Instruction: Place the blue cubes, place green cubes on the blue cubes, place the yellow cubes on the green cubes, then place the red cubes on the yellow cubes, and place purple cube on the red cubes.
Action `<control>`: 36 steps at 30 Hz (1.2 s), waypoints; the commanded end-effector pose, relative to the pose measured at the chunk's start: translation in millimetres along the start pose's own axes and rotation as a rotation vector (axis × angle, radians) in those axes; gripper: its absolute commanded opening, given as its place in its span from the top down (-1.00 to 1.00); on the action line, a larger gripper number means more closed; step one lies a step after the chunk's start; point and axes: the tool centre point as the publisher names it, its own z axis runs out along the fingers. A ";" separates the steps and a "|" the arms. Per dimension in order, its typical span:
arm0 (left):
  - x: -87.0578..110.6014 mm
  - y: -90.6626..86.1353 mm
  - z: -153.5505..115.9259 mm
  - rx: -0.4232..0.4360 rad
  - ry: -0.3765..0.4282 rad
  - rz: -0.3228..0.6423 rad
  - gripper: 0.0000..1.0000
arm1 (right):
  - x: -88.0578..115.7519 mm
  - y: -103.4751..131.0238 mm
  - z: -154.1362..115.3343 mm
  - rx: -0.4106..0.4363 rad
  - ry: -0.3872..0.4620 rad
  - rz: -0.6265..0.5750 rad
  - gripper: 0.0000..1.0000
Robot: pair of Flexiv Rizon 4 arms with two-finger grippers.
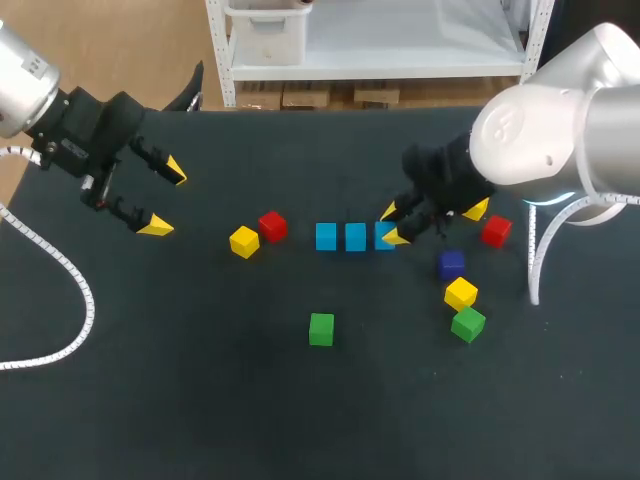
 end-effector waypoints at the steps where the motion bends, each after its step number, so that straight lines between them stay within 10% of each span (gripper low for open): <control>1: 1.1 0.2 0.3 -0.001 -0.002 0.003 -1.00 | 1.0 -1.0 0.5 0.000 0.002 0.000 0.51; 5: 1.1 0.2 0.3 -0.001 -0.002 0.003 -1.00 | 0.9 -1.8 0.5 0.000 0.000 -0.001 0.04; 6: 1.1 0.2 0.3 -0.001 -0.002 0.003 -1.00 | 0.7 -1.8 0.4 -0.001 0.000 -0.002 -0.78; 7: 1.1 0.2 0.3 -0.001 -0.002 0.003 -1.00 | 0.5 -1.8 0.4 -0.002 -0.001 -0.002 -1.00; 17: 1.1 0.2 0.3 -0.001 -0.002 0.003 -1.00 | 0.6 -2.3 -14.7 -0.027 -0.029 0.045 -1.00; 28: 1.1 0.2 0.3 -0.001 -0.002 0.003 -1.00 | 16.7 -3.8 -106.9 -0.085 -0.091 -0.019 -1.00; 36: 1.1 0.2 0.3 -0.001 -0.002 0.003 -1.00 | 60.4 -32.8 -181.8 0.059 -0.087 0.041 -1.00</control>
